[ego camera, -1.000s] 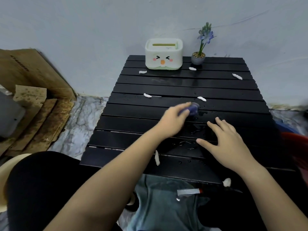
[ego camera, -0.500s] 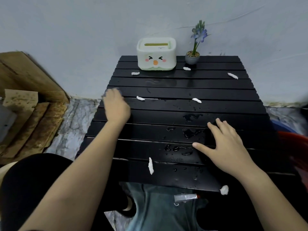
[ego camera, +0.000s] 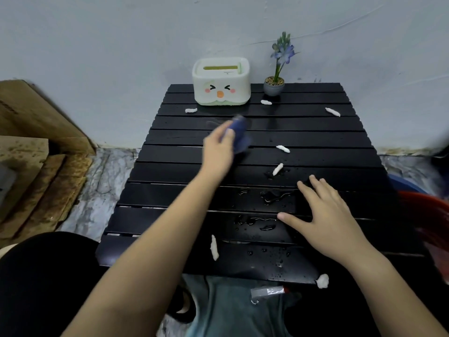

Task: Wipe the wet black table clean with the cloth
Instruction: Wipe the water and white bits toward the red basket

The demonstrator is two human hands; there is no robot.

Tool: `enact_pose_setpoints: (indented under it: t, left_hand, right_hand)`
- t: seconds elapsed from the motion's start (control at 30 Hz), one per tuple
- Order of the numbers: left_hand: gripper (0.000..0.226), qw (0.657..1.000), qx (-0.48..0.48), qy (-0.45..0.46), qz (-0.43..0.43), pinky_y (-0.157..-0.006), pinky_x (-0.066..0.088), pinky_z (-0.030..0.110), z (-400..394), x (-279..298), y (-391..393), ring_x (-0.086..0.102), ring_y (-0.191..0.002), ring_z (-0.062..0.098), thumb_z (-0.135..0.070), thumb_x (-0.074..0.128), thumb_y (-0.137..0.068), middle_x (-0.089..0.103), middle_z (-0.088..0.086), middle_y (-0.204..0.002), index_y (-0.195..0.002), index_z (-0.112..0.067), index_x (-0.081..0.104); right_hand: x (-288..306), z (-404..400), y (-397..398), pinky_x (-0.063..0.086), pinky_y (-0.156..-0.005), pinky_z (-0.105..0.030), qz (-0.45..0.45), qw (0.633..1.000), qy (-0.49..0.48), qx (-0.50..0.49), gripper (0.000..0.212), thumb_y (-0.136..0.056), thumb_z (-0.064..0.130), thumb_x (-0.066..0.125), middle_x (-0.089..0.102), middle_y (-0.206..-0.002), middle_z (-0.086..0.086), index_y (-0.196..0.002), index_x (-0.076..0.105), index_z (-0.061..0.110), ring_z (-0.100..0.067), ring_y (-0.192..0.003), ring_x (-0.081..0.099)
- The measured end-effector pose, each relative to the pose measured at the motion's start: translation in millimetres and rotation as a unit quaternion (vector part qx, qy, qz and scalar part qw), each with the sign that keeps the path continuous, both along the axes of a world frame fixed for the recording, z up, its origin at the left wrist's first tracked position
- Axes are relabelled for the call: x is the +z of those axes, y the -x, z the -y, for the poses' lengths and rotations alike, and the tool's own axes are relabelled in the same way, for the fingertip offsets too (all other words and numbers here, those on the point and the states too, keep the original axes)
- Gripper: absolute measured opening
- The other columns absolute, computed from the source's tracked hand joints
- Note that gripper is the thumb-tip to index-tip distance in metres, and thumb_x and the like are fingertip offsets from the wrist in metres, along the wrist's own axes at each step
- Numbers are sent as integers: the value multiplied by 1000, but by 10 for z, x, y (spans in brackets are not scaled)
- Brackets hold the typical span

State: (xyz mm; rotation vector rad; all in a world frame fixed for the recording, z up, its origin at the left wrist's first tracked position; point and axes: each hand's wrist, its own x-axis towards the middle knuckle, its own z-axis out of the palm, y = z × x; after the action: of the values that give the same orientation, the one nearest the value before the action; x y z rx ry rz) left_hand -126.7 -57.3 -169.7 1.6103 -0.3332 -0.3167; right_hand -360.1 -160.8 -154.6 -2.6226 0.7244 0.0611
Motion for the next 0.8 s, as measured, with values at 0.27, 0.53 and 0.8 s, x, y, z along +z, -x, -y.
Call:
enact_pose_setpoints:
  t: [0.27, 0.53, 0.8]
  left_hand:
    - [28, 848, 164, -434, 256, -93, 36, 48, -936, -453, -1316, 46, -113, 40, -8, 37, -93, 51, 22, -123, -117, -2, 51]
    - [29, 842, -36, -402, 360, -91, 36, 41, 643, -296, -217, 49, -107, 33, -9, 43, -84, 53, 16, -116, -111, -5, 54]
    - [38, 986, -152, -54, -51, -92, 52, 33, 1032, 56, -9, 61, -109, 30, -13, 46, -99, 60, 23, -130, -135, -3, 54]
  right_hand:
    - [-11, -6, -28, 1, -122, -39, -10, 1000, -1, 2, 93, -83, 73, 46, 2, -166, -2, -157, 18, 23, -19, -152, -6]
    - [-19, 5, -42, 0, -123, -40, -22, 1000, 5, 5, 94, -83, 74, 44, 0, -166, -2, -157, 16, 23, -19, -152, -8]
    - [-10, 18, -34, 1, -122, -39, -14, 1000, 3, 11, 94, -83, 74, 45, 3, -166, -3, -157, 19, 22, -20, -152, -5]
